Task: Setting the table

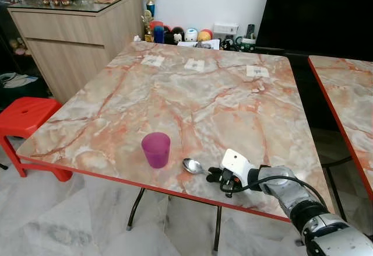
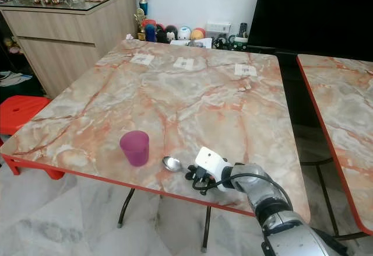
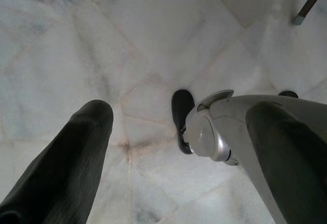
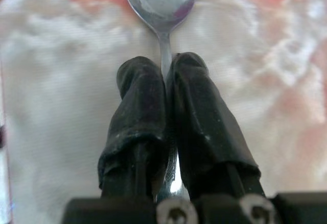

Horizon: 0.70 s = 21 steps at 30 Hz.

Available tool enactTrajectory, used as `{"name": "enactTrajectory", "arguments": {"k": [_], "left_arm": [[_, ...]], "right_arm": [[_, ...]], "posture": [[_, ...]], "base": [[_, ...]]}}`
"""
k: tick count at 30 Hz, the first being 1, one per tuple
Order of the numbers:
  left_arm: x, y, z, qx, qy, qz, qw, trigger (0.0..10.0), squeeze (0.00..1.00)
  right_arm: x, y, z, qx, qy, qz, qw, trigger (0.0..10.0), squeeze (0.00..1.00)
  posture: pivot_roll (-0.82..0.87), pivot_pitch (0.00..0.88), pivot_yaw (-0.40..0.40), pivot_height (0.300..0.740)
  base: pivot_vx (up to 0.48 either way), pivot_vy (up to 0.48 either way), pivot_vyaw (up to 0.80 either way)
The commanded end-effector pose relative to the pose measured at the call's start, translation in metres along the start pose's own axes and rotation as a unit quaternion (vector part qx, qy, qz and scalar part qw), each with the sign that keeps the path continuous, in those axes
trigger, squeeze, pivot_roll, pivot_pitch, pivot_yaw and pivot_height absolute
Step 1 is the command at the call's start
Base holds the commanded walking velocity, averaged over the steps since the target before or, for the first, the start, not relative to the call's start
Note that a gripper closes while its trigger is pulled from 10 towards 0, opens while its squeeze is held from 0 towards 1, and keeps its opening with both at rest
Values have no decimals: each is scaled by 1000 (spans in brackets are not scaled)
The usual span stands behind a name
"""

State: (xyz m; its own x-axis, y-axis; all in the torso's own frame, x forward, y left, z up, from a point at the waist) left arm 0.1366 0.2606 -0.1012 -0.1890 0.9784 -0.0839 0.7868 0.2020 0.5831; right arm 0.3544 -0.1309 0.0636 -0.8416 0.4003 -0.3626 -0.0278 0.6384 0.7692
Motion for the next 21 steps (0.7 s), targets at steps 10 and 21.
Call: {"name": "enactTrajectory", "arguments": {"k": [10, 21], "left_arm": [[2, -9, -3, 15, 1, 0, 1000, 10000, 0], [2, -11, -3, 18, -1, 6, 1000, 10000, 0]], "right_arm": [[-39, -3, -20, -54, -255, 121, 958, 0, 0], [-47, 8, -49, -145, -494, 221, 828, 10000, 0]], "posture": [[71, 54, -10, 740], [49, 31, -15, 740]], "base": [[0, 0, 0], [0, 0, 0]]}}
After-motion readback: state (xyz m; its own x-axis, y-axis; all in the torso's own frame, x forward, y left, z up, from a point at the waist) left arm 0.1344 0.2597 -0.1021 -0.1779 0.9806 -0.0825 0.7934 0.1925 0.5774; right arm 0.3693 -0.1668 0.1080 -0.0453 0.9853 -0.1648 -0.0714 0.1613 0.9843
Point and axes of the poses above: a point about 5 cm out from each wrist's last joint towards the gripper, its own z axis pointing out of the wrist towards the gripper, its own y axis along the axis of the wrist's last joint, x = y × z, the point moved 2 cm from there along z, pointing out of the wrist towards the gripper, and after that the axes turned 12 degrees about -z, right-handed, at the moved point
